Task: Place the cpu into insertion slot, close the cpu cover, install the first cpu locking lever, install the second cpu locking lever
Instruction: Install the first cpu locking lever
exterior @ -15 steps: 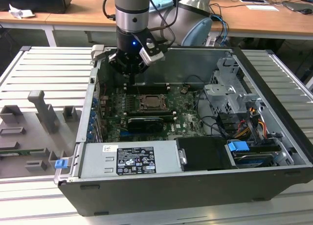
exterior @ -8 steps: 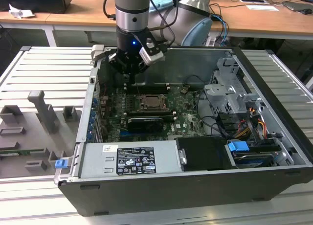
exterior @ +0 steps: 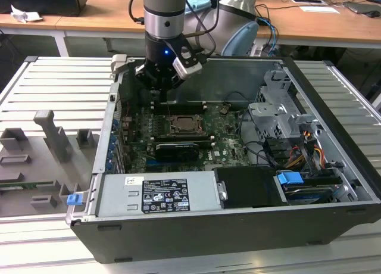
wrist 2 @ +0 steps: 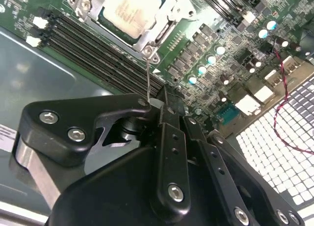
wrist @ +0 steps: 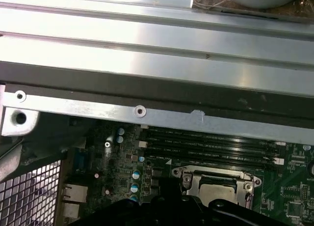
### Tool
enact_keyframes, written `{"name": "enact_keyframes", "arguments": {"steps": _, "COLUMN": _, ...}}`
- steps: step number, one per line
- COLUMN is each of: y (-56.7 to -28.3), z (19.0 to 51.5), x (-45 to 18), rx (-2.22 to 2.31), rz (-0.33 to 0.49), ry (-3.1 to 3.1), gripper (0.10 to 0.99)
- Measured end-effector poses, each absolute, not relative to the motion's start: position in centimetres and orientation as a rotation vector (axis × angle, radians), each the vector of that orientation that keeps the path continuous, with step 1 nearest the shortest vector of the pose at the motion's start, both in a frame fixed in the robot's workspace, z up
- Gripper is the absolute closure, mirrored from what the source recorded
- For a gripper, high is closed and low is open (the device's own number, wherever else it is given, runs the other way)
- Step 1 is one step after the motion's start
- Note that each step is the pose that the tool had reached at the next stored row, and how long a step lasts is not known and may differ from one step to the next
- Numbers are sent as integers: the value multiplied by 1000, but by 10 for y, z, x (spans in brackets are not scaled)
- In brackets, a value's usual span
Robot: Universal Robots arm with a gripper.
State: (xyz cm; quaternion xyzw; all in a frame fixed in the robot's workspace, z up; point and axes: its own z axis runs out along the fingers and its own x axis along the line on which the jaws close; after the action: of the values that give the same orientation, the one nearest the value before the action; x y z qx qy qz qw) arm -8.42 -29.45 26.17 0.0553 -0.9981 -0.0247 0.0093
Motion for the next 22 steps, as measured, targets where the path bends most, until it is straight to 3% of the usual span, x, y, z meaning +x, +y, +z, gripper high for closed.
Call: {"name": "enact_keyframes", "arguments": {"steps": 22, "y": -295, "z": 260, "x": -56, "rx": 115, "rz": -78, "ry": -3121, "gripper": 980}}
